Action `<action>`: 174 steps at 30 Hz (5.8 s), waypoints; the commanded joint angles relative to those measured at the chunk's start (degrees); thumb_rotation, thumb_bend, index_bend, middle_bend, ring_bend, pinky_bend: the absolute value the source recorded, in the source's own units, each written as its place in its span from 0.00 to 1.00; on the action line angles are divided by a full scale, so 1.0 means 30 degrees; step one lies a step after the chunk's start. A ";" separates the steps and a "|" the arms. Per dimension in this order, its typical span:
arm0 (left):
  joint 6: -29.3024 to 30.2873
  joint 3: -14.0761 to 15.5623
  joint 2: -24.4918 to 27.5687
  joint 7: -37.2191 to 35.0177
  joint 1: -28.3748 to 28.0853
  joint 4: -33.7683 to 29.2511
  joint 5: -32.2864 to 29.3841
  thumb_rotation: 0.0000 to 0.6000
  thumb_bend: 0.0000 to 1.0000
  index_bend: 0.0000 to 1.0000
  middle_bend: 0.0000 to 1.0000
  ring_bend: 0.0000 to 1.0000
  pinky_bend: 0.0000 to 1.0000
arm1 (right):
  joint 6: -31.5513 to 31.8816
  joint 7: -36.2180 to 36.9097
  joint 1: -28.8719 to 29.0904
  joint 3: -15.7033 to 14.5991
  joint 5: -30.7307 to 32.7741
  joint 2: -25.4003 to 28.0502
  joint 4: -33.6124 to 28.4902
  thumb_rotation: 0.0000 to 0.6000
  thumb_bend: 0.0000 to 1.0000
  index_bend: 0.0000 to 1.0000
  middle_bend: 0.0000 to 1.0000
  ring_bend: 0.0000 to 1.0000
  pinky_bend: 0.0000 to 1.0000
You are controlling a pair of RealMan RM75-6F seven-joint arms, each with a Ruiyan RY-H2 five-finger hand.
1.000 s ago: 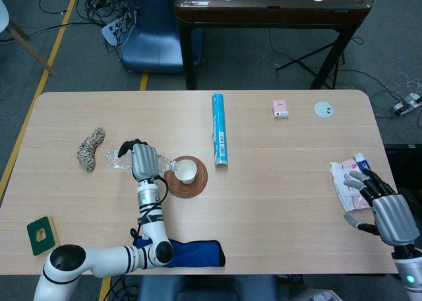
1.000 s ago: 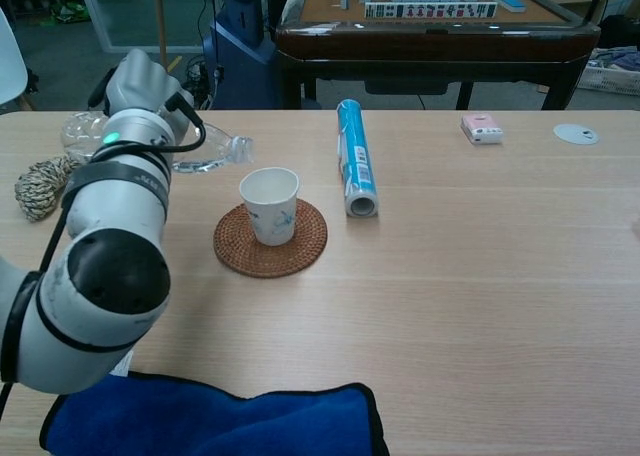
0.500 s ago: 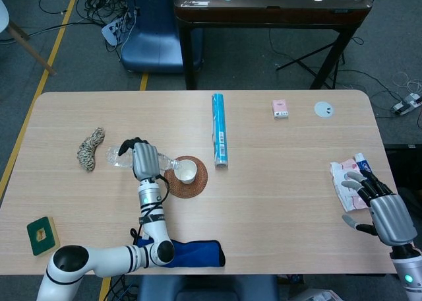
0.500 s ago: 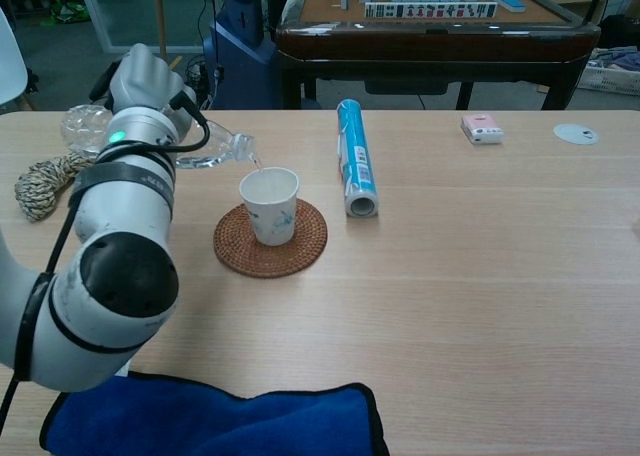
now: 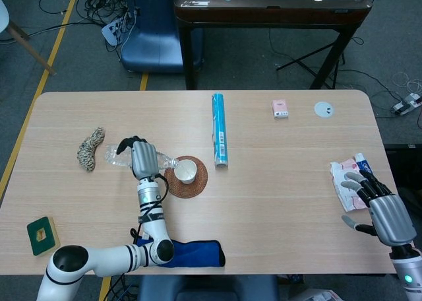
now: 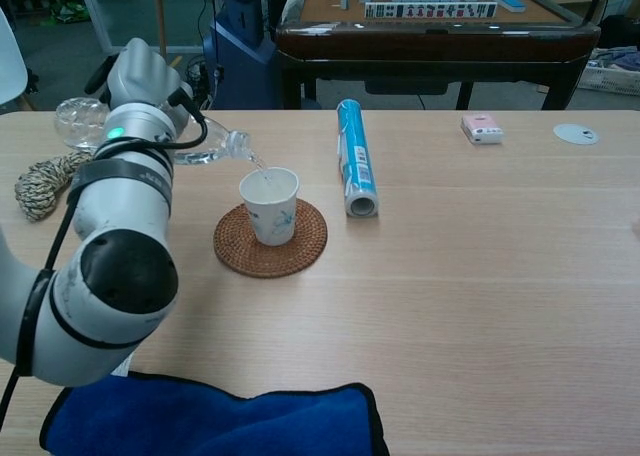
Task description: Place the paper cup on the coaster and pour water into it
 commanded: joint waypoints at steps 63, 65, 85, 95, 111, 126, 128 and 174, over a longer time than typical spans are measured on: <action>-0.2015 -0.1654 0.1281 -0.1682 0.0793 -0.2209 -0.2129 1.00 0.13 0.68 0.75 0.49 0.54 | -0.0311 -0.0088 0.0074 -0.0063 0.0202 -0.0017 -0.0019 1.00 0.01 0.30 0.20 0.11 0.32; -0.2243 -0.1567 0.1594 -0.2237 0.0967 -0.2545 -0.2041 1.00 0.13 0.67 0.75 0.49 0.54 | -0.0363 -0.0094 0.0084 -0.0086 0.0205 -0.0057 0.0024 1.00 0.01 0.30 0.20 0.11 0.32; -0.3522 -0.1663 0.5028 -1.1520 0.4321 -0.7005 -0.0941 1.00 0.13 0.67 0.75 0.49 0.54 | -0.0794 -0.0342 0.0244 -0.0125 0.0329 -0.0191 0.0047 1.00 0.01 0.30 0.20 0.11 0.32; -0.4187 -0.1481 0.6544 -1.5836 0.5969 -0.9314 -0.0624 1.00 0.13 0.68 0.75 0.50 0.53 | -0.1089 -0.0522 0.0334 -0.0172 0.0425 -0.0324 0.0121 1.00 0.01 0.30 0.20 0.11 0.32; -0.5365 -0.2165 0.7471 -1.9916 0.6733 -0.9398 -0.2667 1.00 0.13 0.68 0.75 0.50 0.53 | -0.1315 -0.0505 0.0420 -0.0307 0.0377 -0.0232 0.0057 1.00 0.01 0.30 0.20 0.11 0.32; -0.5850 -0.1677 0.7080 -2.3892 0.7584 -0.8216 -0.1694 1.00 0.13 0.67 0.75 0.49 0.53 | -0.1297 -0.0683 0.0418 -0.0301 0.0406 -0.0305 0.0064 1.00 0.01 0.30 0.20 0.11 0.32; -0.5758 -0.1603 0.7019 -2.4161 0.7680 -0.8120 -0.1619 1.00 0.13 0.67 0.75 0.49 0.53 | -0.1281 -0.0726 0.0409 -0.0298 0.0412 -0.0325 0.0065 1.00 0.01 0.30 0.20 0.11 0.32; -0.8111 -0.1055 0.8354 -2.5782 0.7883 -0.8267 -0.3529 1.00 0.13 0.34 0.38 0.27 0.37 | -0.1422 -0.1151 0.0445 -0.0298 0.0538 -0.0546 0.0116 1.00 0.01 0.30 0.20 0.11 0.32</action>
